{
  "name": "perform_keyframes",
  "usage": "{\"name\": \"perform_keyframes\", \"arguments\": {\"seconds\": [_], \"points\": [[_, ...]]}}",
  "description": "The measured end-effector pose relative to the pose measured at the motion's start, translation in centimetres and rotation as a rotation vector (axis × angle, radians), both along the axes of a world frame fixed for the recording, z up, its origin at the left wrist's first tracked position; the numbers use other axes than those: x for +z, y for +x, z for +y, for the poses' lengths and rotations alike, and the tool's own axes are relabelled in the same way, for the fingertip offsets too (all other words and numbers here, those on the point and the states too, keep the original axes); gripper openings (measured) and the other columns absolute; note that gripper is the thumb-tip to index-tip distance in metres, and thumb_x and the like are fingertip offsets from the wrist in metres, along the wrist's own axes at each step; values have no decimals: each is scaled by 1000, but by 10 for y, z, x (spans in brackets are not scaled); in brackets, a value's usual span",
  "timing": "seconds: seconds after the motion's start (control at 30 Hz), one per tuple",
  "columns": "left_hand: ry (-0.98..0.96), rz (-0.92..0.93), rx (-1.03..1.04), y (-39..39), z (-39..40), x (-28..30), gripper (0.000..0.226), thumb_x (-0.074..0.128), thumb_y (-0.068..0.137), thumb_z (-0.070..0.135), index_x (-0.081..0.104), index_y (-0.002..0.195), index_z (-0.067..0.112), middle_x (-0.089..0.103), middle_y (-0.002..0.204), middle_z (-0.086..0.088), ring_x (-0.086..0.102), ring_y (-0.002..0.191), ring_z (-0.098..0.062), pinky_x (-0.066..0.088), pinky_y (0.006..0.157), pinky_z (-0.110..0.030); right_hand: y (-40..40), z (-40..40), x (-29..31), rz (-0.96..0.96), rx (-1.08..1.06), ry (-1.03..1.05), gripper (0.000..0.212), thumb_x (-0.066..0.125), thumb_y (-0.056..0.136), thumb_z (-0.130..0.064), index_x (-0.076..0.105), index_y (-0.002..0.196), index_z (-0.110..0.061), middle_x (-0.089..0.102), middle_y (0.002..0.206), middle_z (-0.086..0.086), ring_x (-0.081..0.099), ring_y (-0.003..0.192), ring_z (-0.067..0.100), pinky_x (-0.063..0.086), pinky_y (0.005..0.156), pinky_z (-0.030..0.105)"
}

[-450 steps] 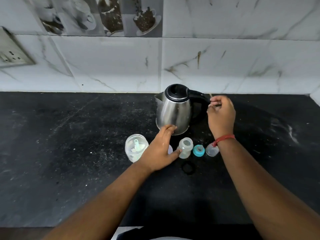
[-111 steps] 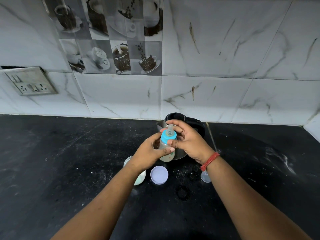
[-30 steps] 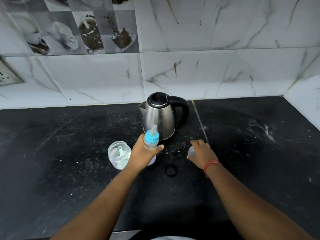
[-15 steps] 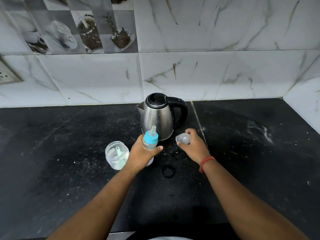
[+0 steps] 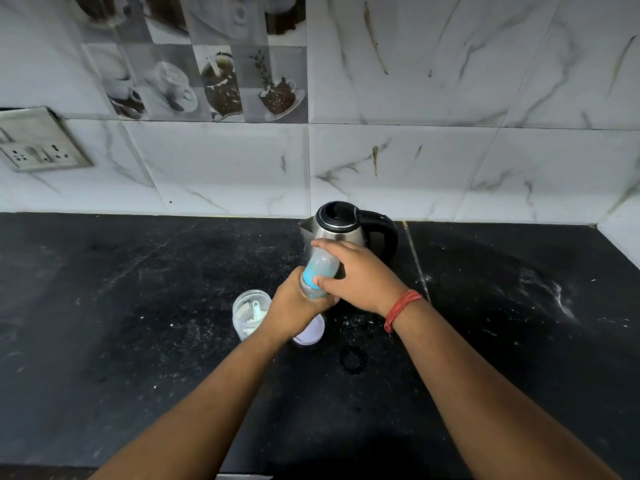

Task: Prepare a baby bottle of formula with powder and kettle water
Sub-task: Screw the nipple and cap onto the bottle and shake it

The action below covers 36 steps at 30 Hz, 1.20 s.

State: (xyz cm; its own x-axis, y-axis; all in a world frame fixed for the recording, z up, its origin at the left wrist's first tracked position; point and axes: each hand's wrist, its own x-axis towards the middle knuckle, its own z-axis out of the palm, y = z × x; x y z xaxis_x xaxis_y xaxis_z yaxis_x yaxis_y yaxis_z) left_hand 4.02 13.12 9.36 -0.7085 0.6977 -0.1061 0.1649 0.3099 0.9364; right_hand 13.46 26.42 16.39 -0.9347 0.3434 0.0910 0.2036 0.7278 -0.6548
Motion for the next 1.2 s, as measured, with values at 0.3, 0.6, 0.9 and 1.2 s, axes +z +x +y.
{"name": "perform_keyframes", "arguments": {"seconds": [0.3, 0.6, 0.9, 1.2], "points": [[-73, 139, 28, -10, -1, 21, 36, 84, 73, 25, 59, 99, 27, 71, 88, 7, 67, 75, -9, 47, 55, -11, -3, -19, -4, 163, -82, -7, 68, 77, 87, -28, 46, 148, -31, 53, 144, -4, 50, 129, 15, 42, 111, 33], [-115, 195, -60, -13, 1, 39, 42, 85, 72, 37, 51, 96, 30, 66, 89, 12, 63, 75, -3, 43, 56, -10, -2, -17, -9, 148, -129, -187, 86, 72, 93, -28, 17, 157, -44, 60, 131, -2, 63, 103, 8, 48, 91, 18], [56, 12, -187, -13, 2, 65, 57, 74, 75, 26, 57, 128, 36, 71, 115, 10, 70, 102, -6, 56, 96, -38, 2, 1, 14, 345, -150, -198, 87, 77, 89, -28, 22, 152, -53, 58, 125, -18, 66, 107, 6, 55, 96, 28], [49, 244, -199, -22, 4, 100, 74, 73, 91, 43, 39, 155, 30, 55, 148, 3, 58, 129, -10, 48, 112, -42, -2, 21, 44, 474, -211, -274, 80, 84, 83, -29, 31, 139, -53, 64, 118, -8, 72, 94, 18, 61, 88, 44]]}}
